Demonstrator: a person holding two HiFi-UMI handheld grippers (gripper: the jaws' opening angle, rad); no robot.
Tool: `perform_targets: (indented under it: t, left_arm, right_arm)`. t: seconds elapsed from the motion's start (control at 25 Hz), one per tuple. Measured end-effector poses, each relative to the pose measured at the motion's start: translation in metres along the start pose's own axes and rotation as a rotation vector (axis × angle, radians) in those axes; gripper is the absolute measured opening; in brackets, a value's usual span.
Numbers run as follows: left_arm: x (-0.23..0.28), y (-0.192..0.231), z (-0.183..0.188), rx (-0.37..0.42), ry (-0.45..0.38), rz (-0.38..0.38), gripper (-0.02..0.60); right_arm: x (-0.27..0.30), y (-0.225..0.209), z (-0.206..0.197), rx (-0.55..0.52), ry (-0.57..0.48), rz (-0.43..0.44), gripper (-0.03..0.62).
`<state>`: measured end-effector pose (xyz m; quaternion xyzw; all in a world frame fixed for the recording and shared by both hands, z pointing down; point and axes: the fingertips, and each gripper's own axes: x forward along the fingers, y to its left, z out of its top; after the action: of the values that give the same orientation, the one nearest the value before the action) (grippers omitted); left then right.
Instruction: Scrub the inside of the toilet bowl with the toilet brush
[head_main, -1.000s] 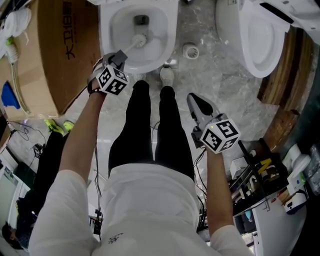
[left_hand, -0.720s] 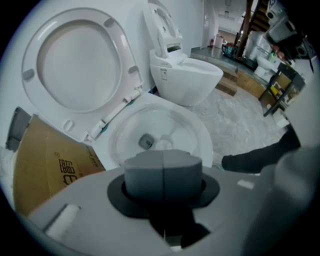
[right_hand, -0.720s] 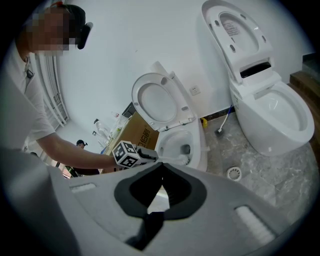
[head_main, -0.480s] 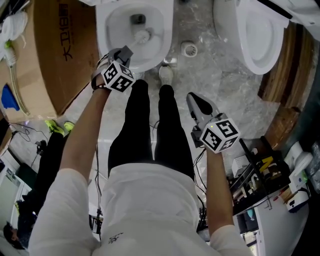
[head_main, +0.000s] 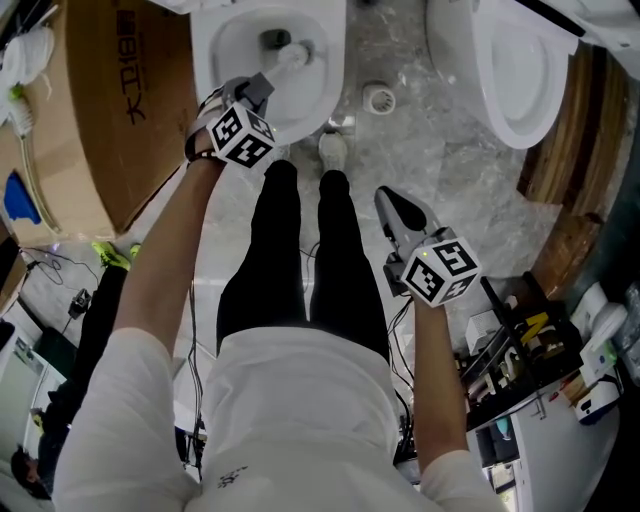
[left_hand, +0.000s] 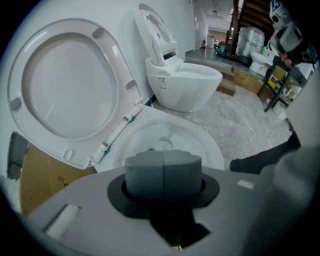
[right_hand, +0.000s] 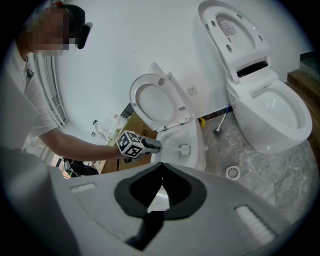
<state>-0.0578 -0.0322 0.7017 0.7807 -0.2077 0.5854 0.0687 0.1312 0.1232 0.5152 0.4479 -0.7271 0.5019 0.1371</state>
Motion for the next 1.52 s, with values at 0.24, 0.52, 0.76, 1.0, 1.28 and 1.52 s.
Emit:
perform_targets:
  t: [0.24,0.52,0.76,1.0,1.28,1.52]
  left_arm:
    - [0.007,0.025,0.013,0.028,-0.013,0.017,0.147]
    - [0.011,0.054,0.016,0.048,-0.011,0.035,0.147]
    - [0.008,0.079,0.007,0.009,-0.001,0.043,0.147]
    - [0.000,0.095,-0.016,-0.061,0.017,0.061,0.149]
    - [-0.011,0.099,-0.056,-0.144,0.064,0.072,0.149]
    - [-0.025,0.087,-0.075,-0.197,0.088,0.073,0.149]
  right_arm:
    - [0.005,0.002,0.005,0.002,-0.005,-0.004,0.000]
    - [0.010,0.003,0.009,0.009,-0.005,-0.017,0.000]
    - [0.016,0.009,0.012,0.012,-0.009,-0.017,0.000]
    - [0.022,0.016,0.018,-0.001,-0.010,-0.010,0.000]
    - [0.025,0.028,0.021,-0.036,-0.004,0.008,0.000]
    - [0.024,0.041,0.029,-0.097,0.003,0.036,0.000]
